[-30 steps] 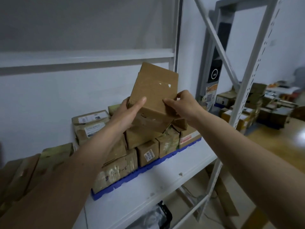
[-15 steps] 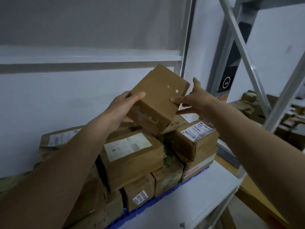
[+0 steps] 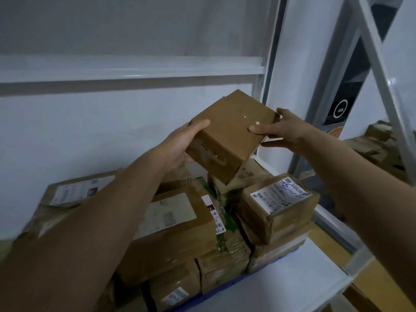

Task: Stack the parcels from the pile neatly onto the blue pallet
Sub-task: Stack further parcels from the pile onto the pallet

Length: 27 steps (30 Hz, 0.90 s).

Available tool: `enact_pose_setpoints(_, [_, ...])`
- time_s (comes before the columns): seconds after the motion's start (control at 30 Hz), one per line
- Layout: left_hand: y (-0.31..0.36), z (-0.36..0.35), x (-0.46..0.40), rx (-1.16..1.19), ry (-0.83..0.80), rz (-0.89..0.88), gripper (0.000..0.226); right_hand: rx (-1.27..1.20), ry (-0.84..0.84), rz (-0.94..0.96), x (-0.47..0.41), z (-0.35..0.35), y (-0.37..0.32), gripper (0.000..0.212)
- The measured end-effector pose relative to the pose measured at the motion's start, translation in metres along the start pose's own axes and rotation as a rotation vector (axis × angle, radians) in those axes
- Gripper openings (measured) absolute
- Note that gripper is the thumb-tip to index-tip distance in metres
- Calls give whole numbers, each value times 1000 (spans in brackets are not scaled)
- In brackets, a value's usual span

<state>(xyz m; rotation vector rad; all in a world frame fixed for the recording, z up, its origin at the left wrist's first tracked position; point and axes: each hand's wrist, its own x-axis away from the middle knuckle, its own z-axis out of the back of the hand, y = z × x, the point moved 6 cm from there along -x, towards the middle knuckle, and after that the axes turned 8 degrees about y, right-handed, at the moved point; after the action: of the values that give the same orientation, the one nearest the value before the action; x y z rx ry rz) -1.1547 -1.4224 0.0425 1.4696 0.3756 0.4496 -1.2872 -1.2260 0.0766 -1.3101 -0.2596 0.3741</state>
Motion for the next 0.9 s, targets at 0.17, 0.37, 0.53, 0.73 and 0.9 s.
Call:
enact_pose_setpoints(0.17, [-5, -32, -10, 11, -11, 65, 52, -95, -72, 69, -32, 1, -2, 90])
enact_pose_setpoints(0.37, [-15, -71, -22, -16, 44, 128, 62, -72, -130, 61, -64, -15, 7, 45])
enact_pose_setpoints(0.53, [-36, -84, -31, -15, 80, 211, 76, -27, -207, 34, -81, -14, 32, 41])
enact_pose_setpoints(0.73, [-52, -92, -40, -39, 48, 289, 74, -52, -259, -33, -90, -20, 67, 65])
enact_pose_setpoints(0.9, [-64, -92, -45, -30, 60, 316, 48, -39, -284, -51, -89, -24, 83, 66])
